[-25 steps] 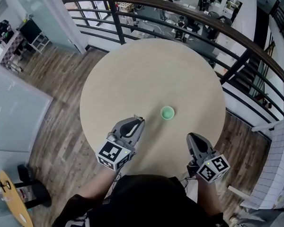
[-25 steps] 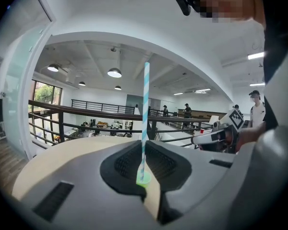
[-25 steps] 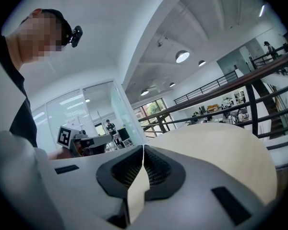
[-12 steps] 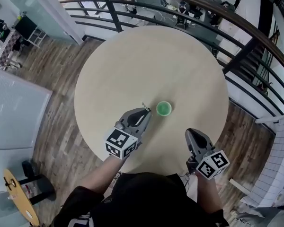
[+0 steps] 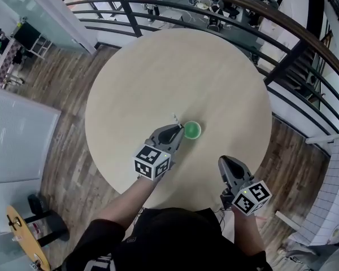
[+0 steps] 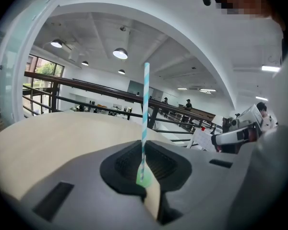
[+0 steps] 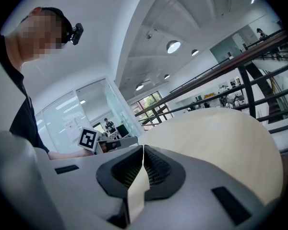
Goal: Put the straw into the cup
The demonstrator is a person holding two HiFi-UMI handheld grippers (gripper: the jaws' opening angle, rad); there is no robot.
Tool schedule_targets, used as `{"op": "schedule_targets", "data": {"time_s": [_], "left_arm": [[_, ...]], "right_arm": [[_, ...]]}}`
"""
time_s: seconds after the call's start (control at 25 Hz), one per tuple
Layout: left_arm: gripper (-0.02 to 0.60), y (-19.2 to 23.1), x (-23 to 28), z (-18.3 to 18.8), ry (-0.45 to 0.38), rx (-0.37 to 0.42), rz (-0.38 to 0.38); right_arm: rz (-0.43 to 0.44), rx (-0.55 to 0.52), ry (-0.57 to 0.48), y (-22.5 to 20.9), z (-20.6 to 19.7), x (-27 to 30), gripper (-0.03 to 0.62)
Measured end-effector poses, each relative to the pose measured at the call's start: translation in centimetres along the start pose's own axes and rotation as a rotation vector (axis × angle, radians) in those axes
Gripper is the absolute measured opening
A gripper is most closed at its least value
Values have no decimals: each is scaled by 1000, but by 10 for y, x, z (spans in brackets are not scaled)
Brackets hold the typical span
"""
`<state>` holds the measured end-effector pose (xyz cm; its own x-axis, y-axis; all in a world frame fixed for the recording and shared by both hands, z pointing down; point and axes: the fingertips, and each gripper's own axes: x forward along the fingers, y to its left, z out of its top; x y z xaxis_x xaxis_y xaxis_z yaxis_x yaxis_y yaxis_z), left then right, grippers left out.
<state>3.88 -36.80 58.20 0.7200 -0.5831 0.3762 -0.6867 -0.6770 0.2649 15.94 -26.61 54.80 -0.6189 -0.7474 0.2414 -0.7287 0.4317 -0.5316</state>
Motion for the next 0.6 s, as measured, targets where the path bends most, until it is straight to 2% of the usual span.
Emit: {"op": "schedule_targets", "data": {"time_s": [0.4, 0.6], "left_arm": [[28, 6, 39, -37, 67, -44, -14], [28, 6, 52, -50, 100, -40, -23]], "right_arm": [[-2, 12, 11, -6, -2, 1, 23], [-3, 9, 16, -7, -2, 1, 23]]}}
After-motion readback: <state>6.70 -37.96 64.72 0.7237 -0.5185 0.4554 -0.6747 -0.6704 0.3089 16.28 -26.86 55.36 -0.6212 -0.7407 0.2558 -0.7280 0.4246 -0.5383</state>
